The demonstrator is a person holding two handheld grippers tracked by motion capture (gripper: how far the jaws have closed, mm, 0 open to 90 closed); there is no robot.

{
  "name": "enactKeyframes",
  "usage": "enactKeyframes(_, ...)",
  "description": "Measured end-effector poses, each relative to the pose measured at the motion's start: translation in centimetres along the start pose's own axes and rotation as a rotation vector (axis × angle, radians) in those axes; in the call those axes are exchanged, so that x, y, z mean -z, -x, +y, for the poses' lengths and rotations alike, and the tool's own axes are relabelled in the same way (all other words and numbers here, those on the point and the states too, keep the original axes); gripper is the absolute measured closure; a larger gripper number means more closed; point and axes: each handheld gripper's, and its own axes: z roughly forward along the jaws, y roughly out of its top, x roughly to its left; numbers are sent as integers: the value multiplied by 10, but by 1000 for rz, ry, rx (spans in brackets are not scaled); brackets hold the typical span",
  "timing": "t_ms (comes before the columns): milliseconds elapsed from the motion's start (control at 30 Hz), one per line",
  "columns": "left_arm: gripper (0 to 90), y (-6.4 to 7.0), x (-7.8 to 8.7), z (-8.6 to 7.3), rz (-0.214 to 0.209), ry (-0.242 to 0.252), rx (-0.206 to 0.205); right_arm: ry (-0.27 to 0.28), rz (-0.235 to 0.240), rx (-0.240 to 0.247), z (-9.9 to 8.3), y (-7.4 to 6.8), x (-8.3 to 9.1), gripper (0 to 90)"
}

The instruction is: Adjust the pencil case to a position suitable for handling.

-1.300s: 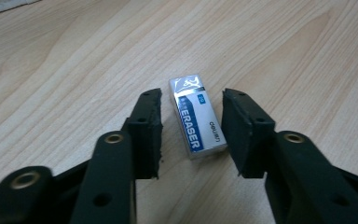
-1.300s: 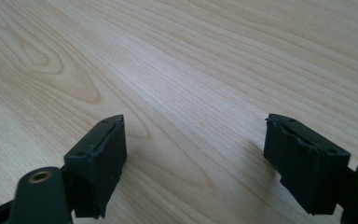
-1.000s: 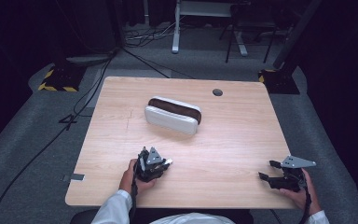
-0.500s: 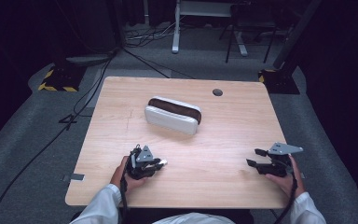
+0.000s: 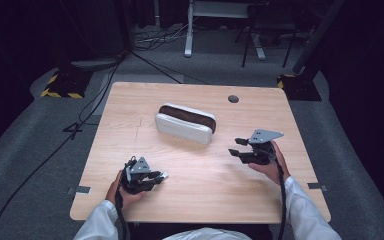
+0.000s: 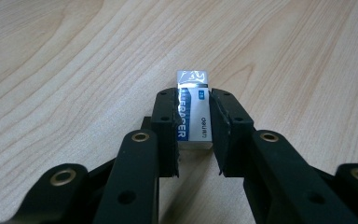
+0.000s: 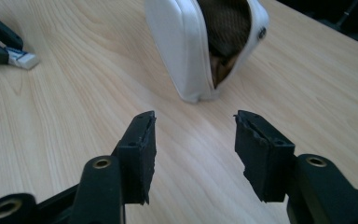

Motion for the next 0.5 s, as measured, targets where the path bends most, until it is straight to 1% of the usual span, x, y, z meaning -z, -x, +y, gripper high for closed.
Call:
enactKeyframes(100,723,2,2,0,15,-10,-11,7,20,6,10,-3,-13,486)
enactKeyframes(167,722,2,2,-1,18,-14,-16,7,23,6,12,-3,-17,481)
enactKeyframes(233,722,3,4,-2,25,-17,-21,22,38,4,17,-5,-26,480)
enactKeyframes(267,722,3,4,-2,26,-17,-19,13,39,6,20,-6,-30,469)
enactKeyframes(333,722,3,5,-3,24,-14,-12,6,23,18,23,-7,-36,468)
enactKeyframes(367,722,2,6,-4,24,-15,-6,7,28,5,27,-6,-42,464)
enactKeyframes(400,722,2,6,-4,24,-15,-6,7,28,5,27,-6,-42,464)
enactKeyframes(433,722,2,6,-4,21,-14,-8,9,21,4,30,-5,-48,462)
enactKeyframes(500,723,2,6,-4,21,-14,-9,13,19,2,31,-4,-50,461)
